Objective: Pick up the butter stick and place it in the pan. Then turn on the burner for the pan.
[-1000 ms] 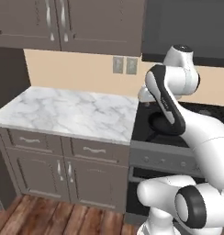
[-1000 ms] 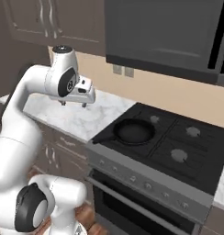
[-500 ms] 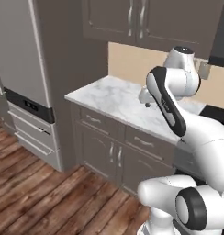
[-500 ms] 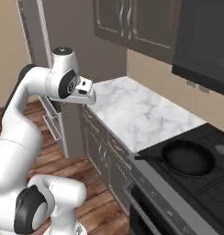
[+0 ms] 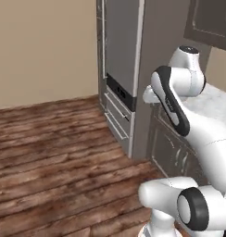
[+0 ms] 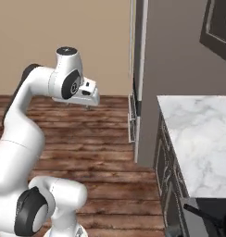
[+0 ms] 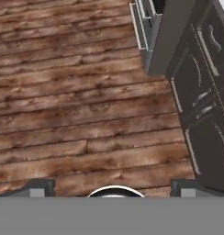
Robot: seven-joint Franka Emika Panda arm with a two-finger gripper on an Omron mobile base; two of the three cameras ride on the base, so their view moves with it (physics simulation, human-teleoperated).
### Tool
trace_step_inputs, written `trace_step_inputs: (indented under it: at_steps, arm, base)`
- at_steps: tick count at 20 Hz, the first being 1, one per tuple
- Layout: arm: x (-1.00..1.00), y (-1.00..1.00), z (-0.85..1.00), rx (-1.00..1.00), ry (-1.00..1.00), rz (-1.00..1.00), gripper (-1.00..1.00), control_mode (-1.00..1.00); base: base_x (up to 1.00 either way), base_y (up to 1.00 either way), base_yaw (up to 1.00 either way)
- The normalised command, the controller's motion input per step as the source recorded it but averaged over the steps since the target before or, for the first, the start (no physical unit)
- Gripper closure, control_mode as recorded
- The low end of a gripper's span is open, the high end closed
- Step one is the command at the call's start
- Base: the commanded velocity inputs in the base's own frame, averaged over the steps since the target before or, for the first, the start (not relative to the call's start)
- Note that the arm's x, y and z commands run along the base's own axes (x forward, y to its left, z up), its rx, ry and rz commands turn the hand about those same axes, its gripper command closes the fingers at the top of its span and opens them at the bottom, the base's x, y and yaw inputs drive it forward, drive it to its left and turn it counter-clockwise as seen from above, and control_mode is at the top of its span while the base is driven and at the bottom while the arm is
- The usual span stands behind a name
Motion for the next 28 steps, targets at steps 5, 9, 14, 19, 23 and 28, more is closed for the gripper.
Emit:
trace_step_inputs:
  at_steps: [5,9,14,19,23,28]
  arm:
    - [0.00,0.00,0.00,0.00,0.00,0.00,-1.00,1.00]
    - [0.00,0.00,0.00,0.00,0.00,0.00,-1.00,1.00]
    - [0.00,0.00,0.00,0.00,0.00,0.00,-1.00,1.00]
    - [0.00,0.00,0.00,0.00,0.00,0.00,-1.00,1.00]
    - [0.00,0.00,0.00,0.00,0.00,0.00,-1.00,1.00]
    - [0.00,0.00,0.00,0.00,0.00,0.00,-1.00,1.00]
  base:
    - [0.00,0.18,0.92]
    - [0.00,0.18,0.89]
    - [0.00,0.27,0.91]
    - [0.00,0.23,0.89]
    - [0.00,0.21,0.87]
    - [0.00,0.15,0.88]
